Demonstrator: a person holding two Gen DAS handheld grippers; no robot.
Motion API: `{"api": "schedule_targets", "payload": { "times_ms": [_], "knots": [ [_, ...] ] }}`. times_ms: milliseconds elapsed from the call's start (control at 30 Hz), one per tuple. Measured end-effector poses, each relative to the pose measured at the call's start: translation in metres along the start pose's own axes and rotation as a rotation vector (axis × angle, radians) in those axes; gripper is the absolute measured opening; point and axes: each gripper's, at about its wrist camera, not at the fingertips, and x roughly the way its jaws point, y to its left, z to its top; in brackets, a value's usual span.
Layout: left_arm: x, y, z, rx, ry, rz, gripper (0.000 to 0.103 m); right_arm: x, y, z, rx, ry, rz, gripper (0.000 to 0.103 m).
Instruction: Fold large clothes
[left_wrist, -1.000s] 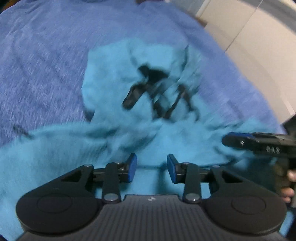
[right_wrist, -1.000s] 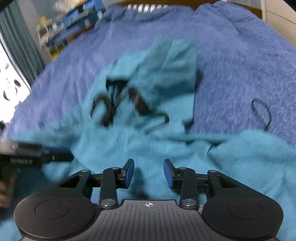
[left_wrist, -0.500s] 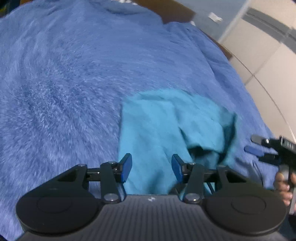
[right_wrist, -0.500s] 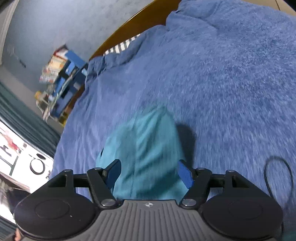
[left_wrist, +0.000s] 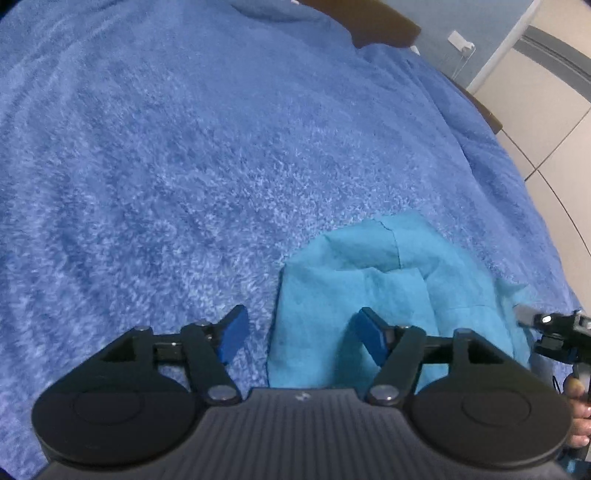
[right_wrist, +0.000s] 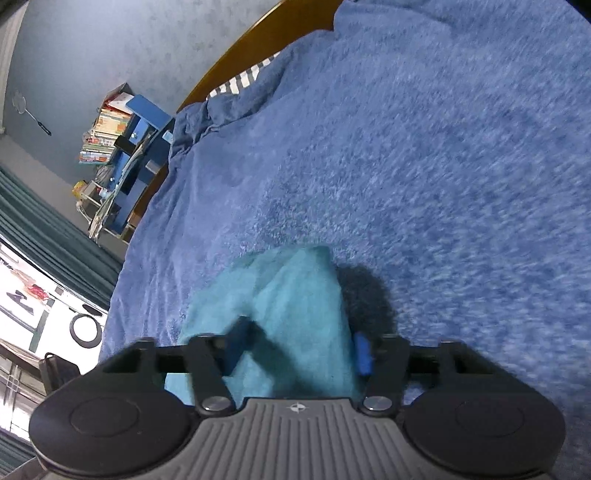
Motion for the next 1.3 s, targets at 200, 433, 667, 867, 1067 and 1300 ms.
{"api": "schedule_targets", "payload": {
  "times_ms": [200, 433, 667, 867, 1067, 1300],
  "knots": [
    [-0.003, -0.021, 0.009, 0.048, -0.018, -0.121, 0.000, 0.009, 0.026, -0.005, -0.082, -0.011, -0.037, 0.014],
    [-0.120, -0.036, -0.008, 0.100, -0.248, -0.253, 0.000, -0.072, 0.074, -0.011, -0.193, -0.089, 0.048, 0.011],
    [-0.234, -0.039, -0.098, 0.221, -0.238, -0.331, 0.000, -0.162, 0.110, -0.070, -0.320, -0.095, 0.120, 0.012],
    [-0.267, -0.035, -0.189, 0.316, -0.096, -0.255, 0.000, -0.212, 0.114, -0.143, -0.457, 0.025, 0.056, 0.014],
    [-0.286, -0.034, -0.237, 0.400, 0.021, -0.160, 0.000, -0.232, 0.123, -0.213, -0.784, 0.263, -0.140, 0.023],
    [-0.326, -0.025, -0.228, 0.427, -0.012, -0.191, 0.000, -0.276, 0.131, -0.221, -0.842, 0.279, -0.163, 0.027]
  ]
}}
